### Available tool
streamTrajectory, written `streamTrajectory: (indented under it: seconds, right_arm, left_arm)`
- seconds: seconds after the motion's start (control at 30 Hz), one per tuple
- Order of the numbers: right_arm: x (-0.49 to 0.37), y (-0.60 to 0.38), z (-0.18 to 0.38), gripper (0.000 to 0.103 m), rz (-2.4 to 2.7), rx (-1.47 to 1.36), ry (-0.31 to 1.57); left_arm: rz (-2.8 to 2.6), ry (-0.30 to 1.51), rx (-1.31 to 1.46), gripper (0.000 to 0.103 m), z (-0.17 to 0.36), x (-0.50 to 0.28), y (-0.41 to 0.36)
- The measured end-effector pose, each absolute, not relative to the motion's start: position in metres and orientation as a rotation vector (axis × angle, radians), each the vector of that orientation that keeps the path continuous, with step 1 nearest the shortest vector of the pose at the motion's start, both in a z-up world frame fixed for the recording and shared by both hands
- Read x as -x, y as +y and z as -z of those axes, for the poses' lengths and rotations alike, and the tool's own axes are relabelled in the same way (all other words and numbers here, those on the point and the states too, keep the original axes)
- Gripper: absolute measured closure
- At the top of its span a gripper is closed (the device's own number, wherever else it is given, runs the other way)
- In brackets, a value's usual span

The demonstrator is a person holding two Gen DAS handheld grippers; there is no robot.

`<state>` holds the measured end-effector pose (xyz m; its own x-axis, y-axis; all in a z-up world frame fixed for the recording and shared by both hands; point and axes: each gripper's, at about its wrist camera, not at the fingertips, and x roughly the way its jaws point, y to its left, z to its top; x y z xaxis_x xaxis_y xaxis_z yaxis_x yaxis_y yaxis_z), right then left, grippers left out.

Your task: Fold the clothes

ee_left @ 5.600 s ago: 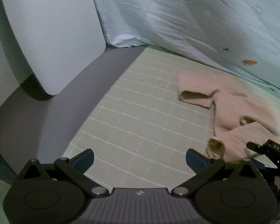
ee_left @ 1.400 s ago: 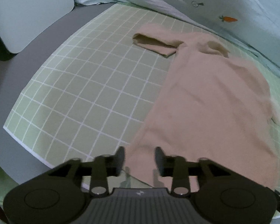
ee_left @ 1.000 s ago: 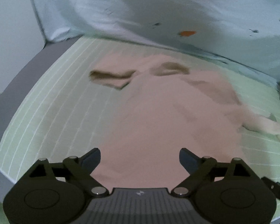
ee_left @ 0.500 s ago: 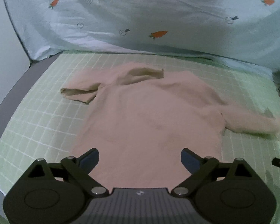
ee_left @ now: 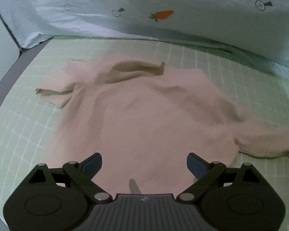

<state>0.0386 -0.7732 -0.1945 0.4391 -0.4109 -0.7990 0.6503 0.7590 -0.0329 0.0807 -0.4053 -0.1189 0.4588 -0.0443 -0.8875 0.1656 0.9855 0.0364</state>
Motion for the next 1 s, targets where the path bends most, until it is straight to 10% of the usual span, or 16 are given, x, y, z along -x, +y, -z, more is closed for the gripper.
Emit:
streamTrajectory:
  seconds: [0.57,0.67,0.83,1.0]
  right_arm:
    - [0.006,-0.788,0.217,0.007,0.96,-0.525,0.833]
    - [0.016,-0.78,0.215,0.027,0.935,-0.497,0.817]
    - [0.034,-0.769,0.208,0.094,0.857,-0.514,0.787]
    - [0.063,-0.753,0.206,0.096,0.909,-0.557,0.79]
  left_arm:
    - [0.203,1.077,-0.183,0.008,0.116,-0.083,-0.429]
    - [0.205,1.051,-0.169,0.008,0.108,-0.074,-0.425]
    - [0.204,1.014,-0.127,0.008,0.093,-0.058,-0.41]
    - [0.196,0.965,-0.077,0.008,0.078,-0.041,-0.386]
